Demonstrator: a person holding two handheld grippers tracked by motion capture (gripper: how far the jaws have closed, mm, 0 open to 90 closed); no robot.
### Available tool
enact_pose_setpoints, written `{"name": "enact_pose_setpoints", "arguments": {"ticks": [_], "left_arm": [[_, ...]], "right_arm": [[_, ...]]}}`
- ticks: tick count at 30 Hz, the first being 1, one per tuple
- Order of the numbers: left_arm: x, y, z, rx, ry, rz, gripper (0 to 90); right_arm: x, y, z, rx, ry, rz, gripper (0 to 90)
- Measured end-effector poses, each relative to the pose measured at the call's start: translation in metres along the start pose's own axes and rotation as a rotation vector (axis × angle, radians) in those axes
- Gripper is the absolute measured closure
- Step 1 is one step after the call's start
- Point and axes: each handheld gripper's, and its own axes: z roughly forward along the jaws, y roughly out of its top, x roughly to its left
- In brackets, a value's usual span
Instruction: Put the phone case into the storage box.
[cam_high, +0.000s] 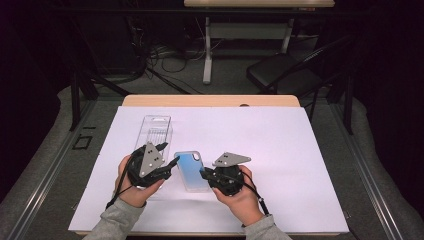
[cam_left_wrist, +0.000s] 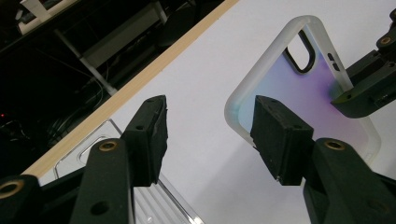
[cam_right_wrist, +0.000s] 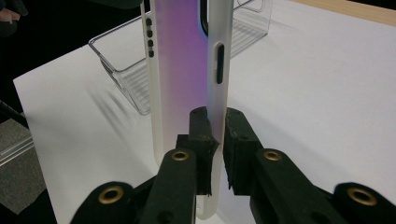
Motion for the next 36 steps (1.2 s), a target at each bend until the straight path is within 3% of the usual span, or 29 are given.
{"name": "enact_pose_setpoints", "arguments": {"ticks": [12, 36], "left_arm": [[-0.0025, 0.0006, 0.0006, 0.015, -0.001, 0.022, 53.4], [-0.0059, 0.0016, 0.0004, 0.025, -0.02, 0.043, 67.3]], "right_arm": [[0.0028, 0.0, 0.0005, 0.007, -0.011, -0.028, 82.6], [0.0041, -0.0003, 0.0016, 0.008, -0.007, -0.03, 82.7]]}}
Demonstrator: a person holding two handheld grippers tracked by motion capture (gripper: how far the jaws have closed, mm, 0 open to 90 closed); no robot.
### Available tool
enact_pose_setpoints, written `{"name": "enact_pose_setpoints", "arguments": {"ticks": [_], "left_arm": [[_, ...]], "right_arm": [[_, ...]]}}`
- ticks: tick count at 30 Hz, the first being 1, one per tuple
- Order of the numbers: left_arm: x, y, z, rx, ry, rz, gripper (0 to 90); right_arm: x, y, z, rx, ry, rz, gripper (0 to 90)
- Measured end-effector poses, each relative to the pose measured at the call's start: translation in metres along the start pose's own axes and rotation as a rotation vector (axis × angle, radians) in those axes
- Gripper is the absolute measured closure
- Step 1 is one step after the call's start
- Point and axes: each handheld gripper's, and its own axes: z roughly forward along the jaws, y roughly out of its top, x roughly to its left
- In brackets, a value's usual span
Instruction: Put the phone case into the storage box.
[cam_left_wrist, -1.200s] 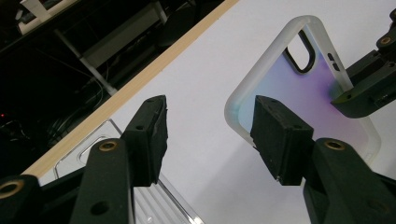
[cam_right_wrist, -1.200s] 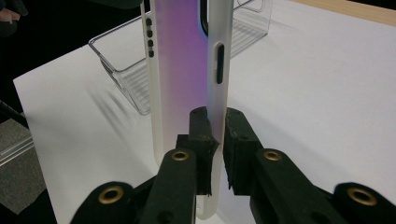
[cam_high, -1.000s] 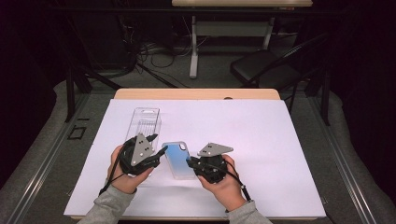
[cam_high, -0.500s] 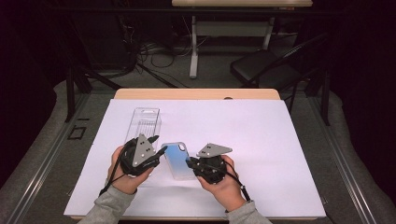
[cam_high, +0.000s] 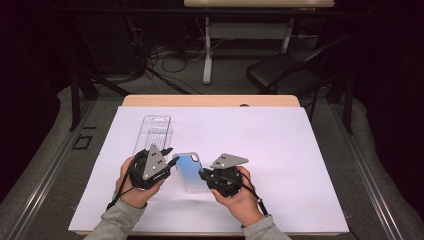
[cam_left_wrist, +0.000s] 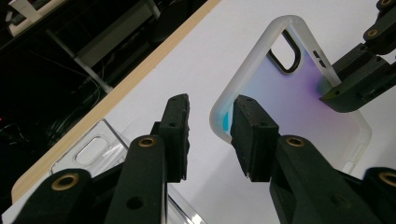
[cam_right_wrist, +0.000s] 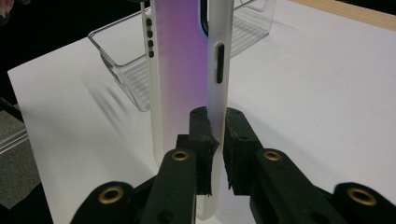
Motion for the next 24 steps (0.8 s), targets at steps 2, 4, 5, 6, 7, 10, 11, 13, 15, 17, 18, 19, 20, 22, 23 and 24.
{"name": "enact_pose_setpoints", "arguments": {"ticks": [2, 4, 5, 6, 7, 10, 11, 13, 15, 17, 18, 19, 20, 22, 23, 24], "left_arm": [[-0.0003, -0.0002, 0.0004, 0.001, -0.006, 0.005, 70.5], [-0.0008, -0.0004, 0.0009, 0.002, -0.012, 0.007, 71.6], [-0.001, -0.0005, 0.001, 0.003, -0.015, 0.008, 72.7], [-0.0012, -0.0005, 0.0012, 0.004, -0.016, 0.01, 73.5], [-0.0013, -0.0005, 0.0015, 0.005, -0.019, 0.011, 73.5], [-0.0017, -0.0007, 0.0024, 0.007, -0.027, 0.011, 74.2], [-0.0019, -0.0008, 0.0028, 0.008, -0.03, 0.012, 74.2], [-0.0023, -0.0009, 0.0032, 0.01, -0.032, 0.013, 74.9], [-0.002, -0.001, 0.0031, 0.009, -0.033, 0.01, 75.4], [-0.0012, -0.001, 0.0023, 0.008, -0.028, 0.01, 76.4], [-0.0009, -0.0009, 0.0019, 0.009, -0.031, 0.01, 76.8], [-0.0009, -0.0009, 0.0019, 0.007, -0.03, 0.009, 77.2], [-0.0009, -0.001, 0.0019, 0.009, -0.031, 0.01, 77.7], [-0.0011, -0.0011, 0.0022, 0.01, -0.031, 0.011, 77.9], [-0.0011, -0.0011, 0.0022, 0.011, -0.031, 0.011, 77.9], [-0.0011, -0.0012, 0.002, 0.011, -0.031, 0.01, 78.0]], "right_arm": [[0.0001, 0.0, 0.0001, 0.0, 0.0, 0.0, 82.7], [-0.0001, -0.0001, 0.0001, 0.0, 0.0, -0.003, 82.6], [-0.0002, -0.0002, 0.0002, 0.0, -0.001, -0.003, 82.6], [-0.0001, -0.0002, 0.0004, 0.0, 0.001, -0.003, 82.6], [-0.0001, -0.0002, 0.0004, 0.0, 0.001, -0.003, 82.6], [0.0003, -0.0003, 0.0006, 0.002, 0.003, -0.003, 82.7], [0.0003, -0.0003, 0.0006, 0.002, 0.003, -0.003, 82.7], [0.0002, -0.0003, 0.0006, 0.002, 0.002, -0.003, 82.6], [0.0, -0.0003, 0.0006, 0.002, 0.002, -0.003, 82.7], [-0.0001, -0.0003, 0.0006, 0.001, 0.002, -0.001, 82.7], [-0.0001, -0.0003, 0.0006, 0.001, 0.002, -0.001, 82.6], [-0.0001, -0.0003, 0.0006, 0.001, 0.002, -0.001, 82.7], [0.0, -0.0004, 0.0006, 0.001, 0.003, -0.002, 82.7], [-0.0001, -0.0005, 0.0008, 0.004, 0.002, -0.002, 82.7], [-0.0001, -0.0005, 0.0008, 0.004, 0.002, -0.002, 82.7], [0.0, -0.0005, 0.0008, 0.005, 0.002, -0.003, 82.7]]}}
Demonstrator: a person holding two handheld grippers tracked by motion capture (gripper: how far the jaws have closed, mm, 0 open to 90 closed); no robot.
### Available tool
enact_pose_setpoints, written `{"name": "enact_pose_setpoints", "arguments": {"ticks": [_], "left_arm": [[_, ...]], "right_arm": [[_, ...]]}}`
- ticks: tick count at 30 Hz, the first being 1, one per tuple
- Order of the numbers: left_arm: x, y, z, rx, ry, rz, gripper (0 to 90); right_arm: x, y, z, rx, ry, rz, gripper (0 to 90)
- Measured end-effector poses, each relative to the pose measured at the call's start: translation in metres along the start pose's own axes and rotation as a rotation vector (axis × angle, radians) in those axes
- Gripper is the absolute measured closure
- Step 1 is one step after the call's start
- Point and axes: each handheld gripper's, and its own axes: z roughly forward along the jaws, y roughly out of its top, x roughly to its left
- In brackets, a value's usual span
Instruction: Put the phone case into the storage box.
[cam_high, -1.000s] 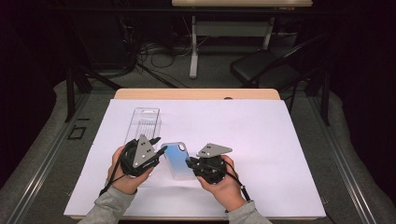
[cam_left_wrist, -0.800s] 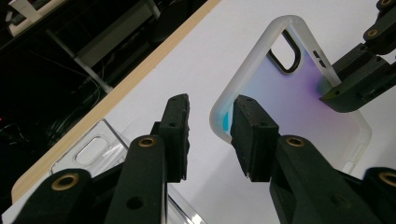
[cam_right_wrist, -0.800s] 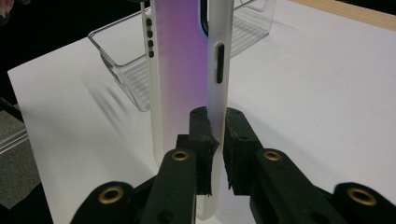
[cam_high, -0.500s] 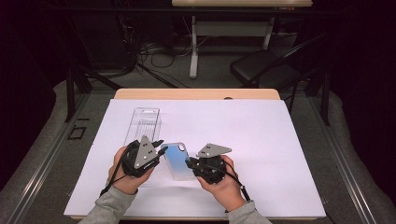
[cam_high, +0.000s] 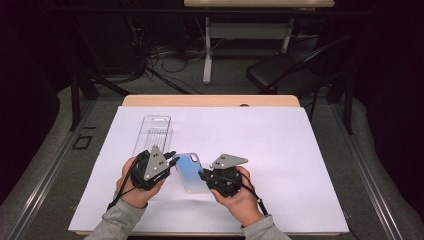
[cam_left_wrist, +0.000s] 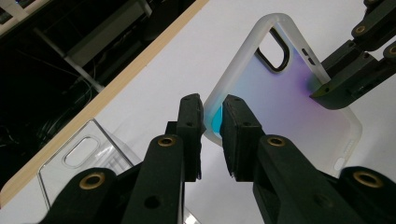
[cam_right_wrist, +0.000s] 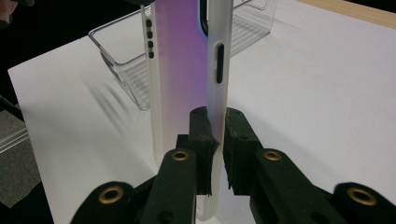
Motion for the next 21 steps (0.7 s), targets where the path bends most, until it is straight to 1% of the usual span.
{"name": "enact_pose_setpoints", "arguments": {"ticks": [4, 21], "left_arm": [[0.0002, -0.0001, -0.0003, 0.0, -0.003, -0.005, 78.6], [-0.0007, 0.0007, -0.0018, 0.005, 0.005, 0.011, 79.6]], "right_arm": [[0.0003, -0.0002, 0.0004, 0.0, 0.002, -0.002, 82.7], [0.0001, -0.0002, 0.0005, -0.006, 0.007, 0.004, 82.6]]}}
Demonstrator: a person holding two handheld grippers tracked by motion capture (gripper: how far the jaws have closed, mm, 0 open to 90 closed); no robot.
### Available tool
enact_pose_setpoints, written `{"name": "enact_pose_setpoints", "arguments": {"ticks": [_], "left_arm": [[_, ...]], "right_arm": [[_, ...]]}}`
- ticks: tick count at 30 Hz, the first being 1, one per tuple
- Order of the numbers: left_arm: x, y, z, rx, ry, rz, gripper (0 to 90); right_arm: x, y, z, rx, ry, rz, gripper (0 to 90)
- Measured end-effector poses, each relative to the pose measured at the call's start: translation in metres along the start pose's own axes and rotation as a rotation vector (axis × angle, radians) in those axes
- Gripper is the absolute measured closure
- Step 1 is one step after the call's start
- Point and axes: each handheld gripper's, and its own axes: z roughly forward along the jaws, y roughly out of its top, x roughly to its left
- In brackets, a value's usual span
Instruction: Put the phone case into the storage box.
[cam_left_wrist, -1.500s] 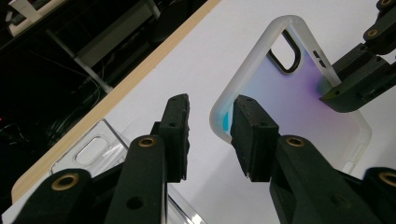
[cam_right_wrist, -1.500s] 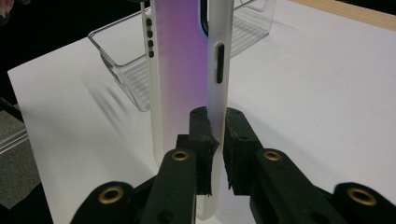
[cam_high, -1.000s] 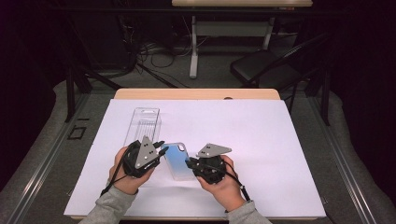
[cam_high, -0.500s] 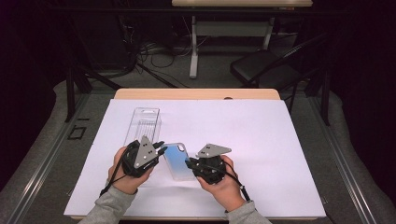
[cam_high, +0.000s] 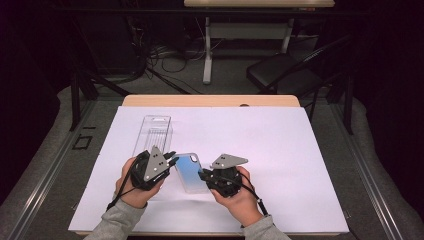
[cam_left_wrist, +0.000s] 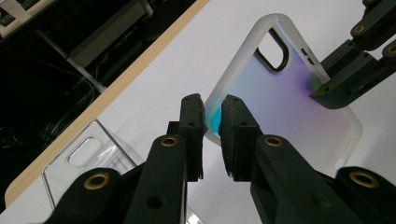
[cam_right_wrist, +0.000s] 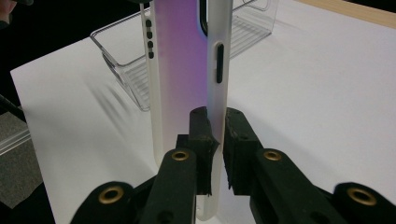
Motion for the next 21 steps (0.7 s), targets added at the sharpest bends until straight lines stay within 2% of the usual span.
{"name": "enact_pose_setpoints", "arguments": {"ticks": [21], "left_arm": [[0.0003, 0.0001, -0.0006, -0.001, -0.001, -0.002, 79.9]], "right_arm": [[-0.0017, -0.0008, 0.0009, -0.01, 0.012, 0.019, 81.8]]}}
